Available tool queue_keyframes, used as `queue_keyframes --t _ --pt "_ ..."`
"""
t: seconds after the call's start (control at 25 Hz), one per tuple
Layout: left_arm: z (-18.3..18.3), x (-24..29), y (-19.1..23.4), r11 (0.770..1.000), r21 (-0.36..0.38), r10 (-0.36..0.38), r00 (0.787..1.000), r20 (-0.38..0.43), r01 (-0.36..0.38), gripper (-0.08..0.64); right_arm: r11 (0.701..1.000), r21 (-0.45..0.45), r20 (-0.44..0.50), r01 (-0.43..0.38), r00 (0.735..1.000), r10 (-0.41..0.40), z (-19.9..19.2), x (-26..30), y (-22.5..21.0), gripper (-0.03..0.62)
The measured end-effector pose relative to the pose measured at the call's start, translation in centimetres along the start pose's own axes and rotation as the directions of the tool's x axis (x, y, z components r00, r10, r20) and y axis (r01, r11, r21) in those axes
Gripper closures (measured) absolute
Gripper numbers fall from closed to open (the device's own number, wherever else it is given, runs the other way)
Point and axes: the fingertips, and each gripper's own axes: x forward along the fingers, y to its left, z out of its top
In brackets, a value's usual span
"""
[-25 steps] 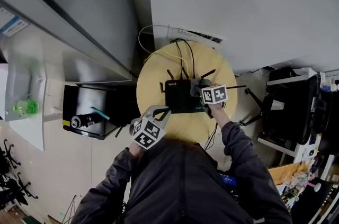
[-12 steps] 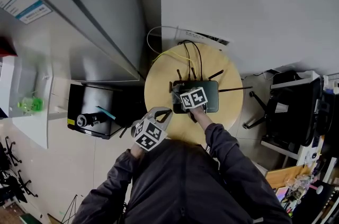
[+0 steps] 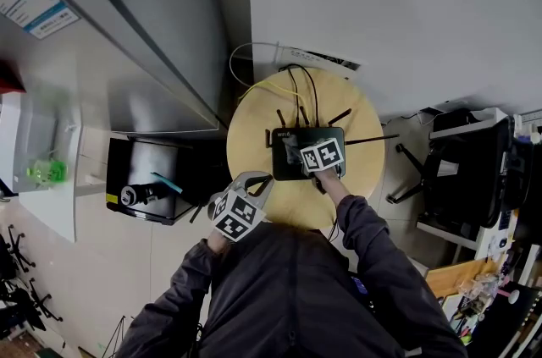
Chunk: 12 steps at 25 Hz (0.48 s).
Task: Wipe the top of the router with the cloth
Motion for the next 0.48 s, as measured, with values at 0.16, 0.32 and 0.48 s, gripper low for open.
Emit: queue_keyframes --t 0.16,0.32,0.48 --pt "0.2 0.5 -0.5 1.0 0.007 -0.009 1.0 -0.004 0.009 0.558 1.0 0.025 0.009 0.018 1.0 -0.018 -0.9 -1.4 -2.1 0.565" --pt "0.7 1.3 -1.2 1.0 0.017 -0.02 1.0 -0.008 0.02 0.558 0.998 0.048 0.016 0.041 0.999 -0.041 -1.9 -3.1 -4.6 0.565" --pt "1.0 1.8 -1.8 0.999 0.026 -0.029 1.0 -0.01 0.029 0.558 0.995 0.073 0.018 0.074 0.997 -0.075 -2.9 -4.9 -7.4 0.565"
